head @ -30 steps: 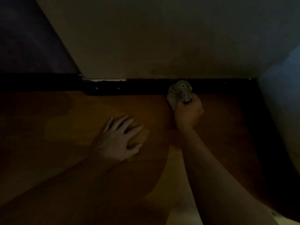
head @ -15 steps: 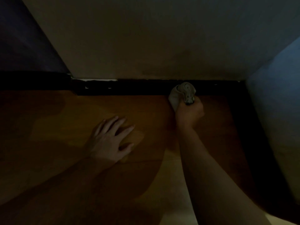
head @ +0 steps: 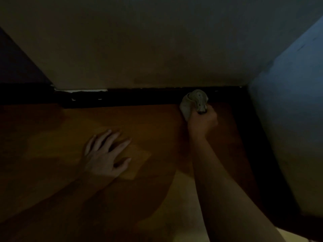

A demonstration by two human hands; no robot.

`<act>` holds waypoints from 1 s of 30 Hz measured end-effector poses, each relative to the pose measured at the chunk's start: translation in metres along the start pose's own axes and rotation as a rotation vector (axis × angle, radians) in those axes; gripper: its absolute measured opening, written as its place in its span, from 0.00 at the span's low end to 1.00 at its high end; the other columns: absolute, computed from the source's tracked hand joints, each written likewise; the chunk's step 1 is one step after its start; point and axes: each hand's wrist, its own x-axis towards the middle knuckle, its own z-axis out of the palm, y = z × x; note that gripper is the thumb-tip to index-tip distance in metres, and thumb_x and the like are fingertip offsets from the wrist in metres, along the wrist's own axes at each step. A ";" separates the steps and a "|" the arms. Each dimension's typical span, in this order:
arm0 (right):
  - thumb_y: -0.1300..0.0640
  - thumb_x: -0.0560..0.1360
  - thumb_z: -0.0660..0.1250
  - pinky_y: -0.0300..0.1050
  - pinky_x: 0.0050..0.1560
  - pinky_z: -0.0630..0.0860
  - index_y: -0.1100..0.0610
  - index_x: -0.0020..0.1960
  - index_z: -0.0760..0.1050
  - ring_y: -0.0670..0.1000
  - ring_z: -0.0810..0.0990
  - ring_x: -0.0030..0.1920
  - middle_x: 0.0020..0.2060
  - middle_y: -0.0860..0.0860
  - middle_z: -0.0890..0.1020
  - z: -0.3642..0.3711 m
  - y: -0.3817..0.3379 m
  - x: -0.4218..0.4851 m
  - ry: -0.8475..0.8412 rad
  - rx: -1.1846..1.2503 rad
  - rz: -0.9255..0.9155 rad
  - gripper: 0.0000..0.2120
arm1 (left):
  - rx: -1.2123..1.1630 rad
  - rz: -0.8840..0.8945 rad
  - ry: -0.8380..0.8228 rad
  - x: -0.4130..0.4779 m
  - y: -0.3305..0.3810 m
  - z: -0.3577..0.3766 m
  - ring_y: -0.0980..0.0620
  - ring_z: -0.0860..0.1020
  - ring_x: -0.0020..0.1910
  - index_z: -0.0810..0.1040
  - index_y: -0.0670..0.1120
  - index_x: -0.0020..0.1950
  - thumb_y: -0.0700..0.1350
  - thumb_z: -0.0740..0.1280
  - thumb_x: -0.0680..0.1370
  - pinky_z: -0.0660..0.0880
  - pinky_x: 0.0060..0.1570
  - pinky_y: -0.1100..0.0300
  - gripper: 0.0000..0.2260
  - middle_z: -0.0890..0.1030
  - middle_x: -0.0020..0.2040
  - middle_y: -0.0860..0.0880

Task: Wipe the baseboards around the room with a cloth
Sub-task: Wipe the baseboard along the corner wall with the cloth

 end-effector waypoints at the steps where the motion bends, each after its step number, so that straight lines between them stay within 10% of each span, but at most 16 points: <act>1: 0.54 0.75 0.70 0.36 0.43 0.68 0.55 0.52 0.82 0.52 0.81 0.49 0.48 0.53 0.84 0.000 0.001 0.000 -0.021 -0.013 -0.018 0.08 | 0.006 -0.002 -0.009 0.000 0.001 0.000 0.43 0.64 0.75 0.74 0.58 0.73 0.70 0.46 0.79 0.59 0.72 0.36 0.31 0.71 0.75 0.48; 21: 0.56 0.75 0.68 0.43 0.43 0.70 0.59 0.51 0.80 0.56 0.80 0.48 0.47 0.57 0.82 0.024 -0.004 -0.035 -0.093 -0.062 -0.081 0.08 | -0.004 0.030 -0.005 0.001 0.001 0.002 0.41 0.66 0.75 0.76 0.54 0.72 0.68 0.49 0.80 0.60 0.73 0.35 0.30 0.71 0.75 0.45; 30: 0.50 0.71 0.66 0.42 0.44 0.69 0.58 0.53 0.81 0.55 0.79 0.50 0.50 0.56 0.81 0.058 -0.032 -0.102 -0.375 -0.055 -0.308 0.15 | 0.074 -0.033 -0.081 0.001 0.000 0.002 0.46 0.55 0.80 0.69 0.59 0.76 0.69 0.48 0.77 0.50 0.77 0.43 0.31 0.63 0.80 0.50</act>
